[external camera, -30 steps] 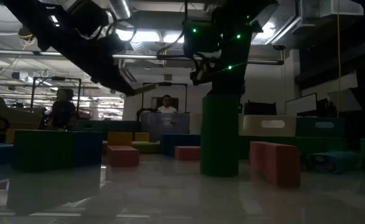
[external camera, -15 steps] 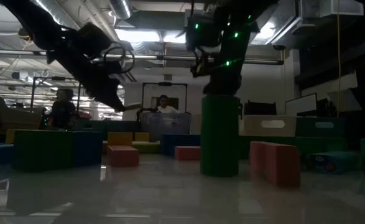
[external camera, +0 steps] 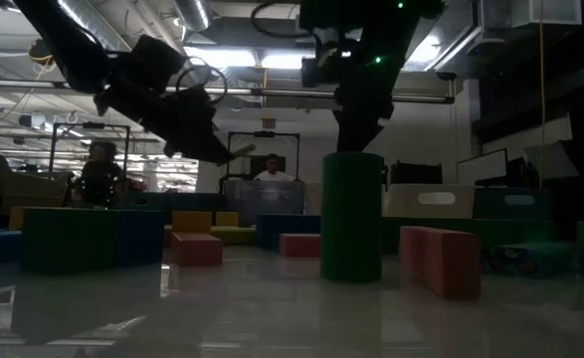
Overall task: Sort blocks
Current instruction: Put the light green block into the gray bin, then put the pink block into the right white bin
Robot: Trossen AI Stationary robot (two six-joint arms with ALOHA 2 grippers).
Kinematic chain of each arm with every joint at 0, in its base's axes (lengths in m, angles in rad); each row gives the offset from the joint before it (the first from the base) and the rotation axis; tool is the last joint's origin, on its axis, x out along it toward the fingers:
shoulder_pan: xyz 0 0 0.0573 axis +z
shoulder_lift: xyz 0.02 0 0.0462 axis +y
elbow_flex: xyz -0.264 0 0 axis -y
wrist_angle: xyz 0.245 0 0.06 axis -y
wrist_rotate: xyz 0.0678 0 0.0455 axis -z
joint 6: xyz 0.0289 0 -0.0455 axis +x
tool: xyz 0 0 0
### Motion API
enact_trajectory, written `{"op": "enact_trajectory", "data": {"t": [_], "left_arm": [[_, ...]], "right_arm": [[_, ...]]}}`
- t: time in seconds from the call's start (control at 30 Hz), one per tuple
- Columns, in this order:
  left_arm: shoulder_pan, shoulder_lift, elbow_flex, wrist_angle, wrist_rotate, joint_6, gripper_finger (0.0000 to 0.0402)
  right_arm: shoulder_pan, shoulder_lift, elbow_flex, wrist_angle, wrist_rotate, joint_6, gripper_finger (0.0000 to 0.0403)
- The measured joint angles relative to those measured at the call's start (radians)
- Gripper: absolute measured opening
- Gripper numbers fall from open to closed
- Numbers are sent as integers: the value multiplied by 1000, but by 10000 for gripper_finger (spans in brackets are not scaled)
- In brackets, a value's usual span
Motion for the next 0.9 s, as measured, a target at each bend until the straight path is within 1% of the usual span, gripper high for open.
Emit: {"op": "enact_trajectory", "data": {"t": [0.1,0.2,0.3,0.4,0.5,0.67,0.8,0.9], "left_arm": [[-23,70,0,106,0,-9,92],[-40,137,0,219,1,-9,93],[-49,191,0,325,1,-8,104],[-52,231,0,396,1,8,119],[-52,260,12,397,0,16,133],[-52,296,41,391,0,13,155],[-52,302,63,395,0,6,171],[-56,299,69,395,0,4,176]], "right_arm": [[21,0,0,52,-74,-37,200],[37,2,0,98,-178,-72,200],[54,8,-1,100,-274,-85,200],[77,8,-17,118,-329,-85,200],[104,8,-40,113,-360,-69,200],[146,8,-89,150,-380,-27,200],[168,8,-122,231,-380,5,200],[171,8,-150,284,-380,32,200]]}}
